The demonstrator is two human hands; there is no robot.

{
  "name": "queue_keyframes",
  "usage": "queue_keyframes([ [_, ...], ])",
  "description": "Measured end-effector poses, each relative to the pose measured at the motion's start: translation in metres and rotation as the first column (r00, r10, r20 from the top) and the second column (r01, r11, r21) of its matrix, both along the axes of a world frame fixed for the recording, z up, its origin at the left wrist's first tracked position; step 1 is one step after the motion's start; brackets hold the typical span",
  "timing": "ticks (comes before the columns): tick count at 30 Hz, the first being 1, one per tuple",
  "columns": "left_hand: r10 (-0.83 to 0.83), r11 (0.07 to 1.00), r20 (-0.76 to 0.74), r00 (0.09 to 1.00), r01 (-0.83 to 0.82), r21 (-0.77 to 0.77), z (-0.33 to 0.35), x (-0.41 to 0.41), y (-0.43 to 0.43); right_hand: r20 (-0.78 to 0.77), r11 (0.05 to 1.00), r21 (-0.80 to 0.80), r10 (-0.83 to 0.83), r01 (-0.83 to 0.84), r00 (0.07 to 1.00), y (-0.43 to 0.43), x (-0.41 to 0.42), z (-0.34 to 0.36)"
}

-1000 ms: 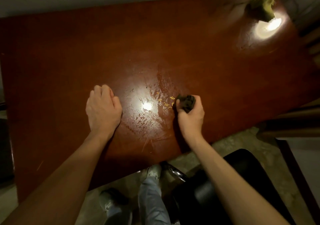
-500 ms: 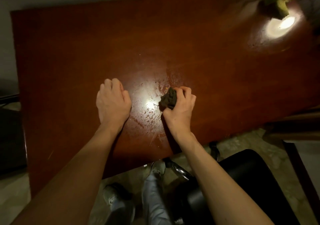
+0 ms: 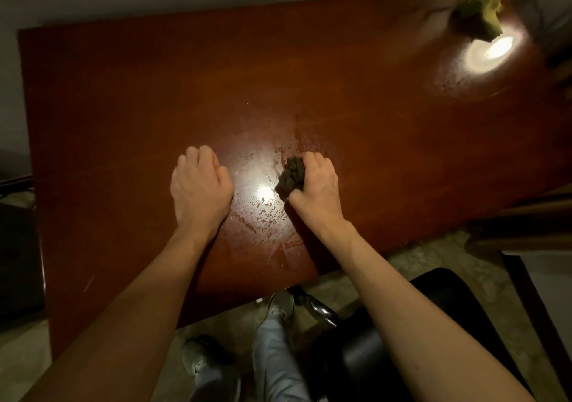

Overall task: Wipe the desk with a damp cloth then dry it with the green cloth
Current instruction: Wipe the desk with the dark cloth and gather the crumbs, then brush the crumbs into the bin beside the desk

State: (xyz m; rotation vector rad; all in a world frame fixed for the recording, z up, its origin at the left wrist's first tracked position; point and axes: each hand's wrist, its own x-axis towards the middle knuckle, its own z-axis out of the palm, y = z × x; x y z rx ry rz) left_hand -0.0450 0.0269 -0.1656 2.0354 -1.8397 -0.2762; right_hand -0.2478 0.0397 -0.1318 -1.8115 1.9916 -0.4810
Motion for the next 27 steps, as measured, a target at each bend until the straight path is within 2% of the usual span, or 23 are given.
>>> queue_keyframes([
  [2,-0.001,1.0,-0.009,1.0,0.001,-0.008,0.0,0.0,0.0,0.207,0.99,0.042,-0.138,0.133,0.969,-0.005,0.003,0.012],
  [6,-0.002,1.0,-0.017,1.0,0.001,-0.018,0.0,-0.002,0.0,0.493,0.93,0.153,-0.365,0.334,0.79,-0.021,0.009,0.045],
  [7,-0.001,1.0,-0.023,1.0,0.001,-0.011,0.0,-0.002,0.0,0.569,0.911,0.178,-0.404,0.372,0.717,-0.026,0.01,0.055],
  [10,-0.008,1.0,-0.07,0.998,0.007,-0.008,0.0,0.0,0.0,0.79,0.857,0.273,-0.458,0.436,0.407,-0.037,0.008,0.08],
  [11,-0.015,1.0,-0.091,0.996,0.013,-0.018,0.001,0.001,0.0,0.821,0.847,0.287,-0.458,0.447,0.341,-0.041,0.007,0.085],
  [13,-0.022,0.999,-0.139,0.99,0.018,-0.026,0.004,0.002,-0.001,0.83,0.833,0.323,-0.477,0.449,0.288,-0.047,0.009,0.085],
  [15,-0.027,1.0,-0.202,0.979,0.027,-0.003,0.005,0.004,-0.002,0.799,0.822,0.383,-0.524,0.422,0.296,-0.046,0.019,0.076],
  [19,-0.12,0.99,-0.413,0.903,0.142,0.024,0.017,0.025,0.001,0.736,0.855,0.392,-0.513,0.341,0.441,-0.03,0.06,0.055],
  [21,-0.125,0.991,-0.482,0.867,0.133,-0.019,0.033,0.042,0.005,0.731,0.887,0.366,-0.46,0.28,0.504,-0.023,0.093,0.052],
  [24,0.013,0.998,-0.6,0.8,-0.047,-0.04,0.056,0.07,0.014,0.75,0.937,0.33,-0.336,0.118,0.57,-0.015,0.155,0.056],
  [27,0.21,0.954,-0.665,0.717,-0.298,-0.02,0.061,0.117,0.033,0.782,0.96,0.27,-0.176,-0.07,0.598,-0.003,0.229,0.061],
])
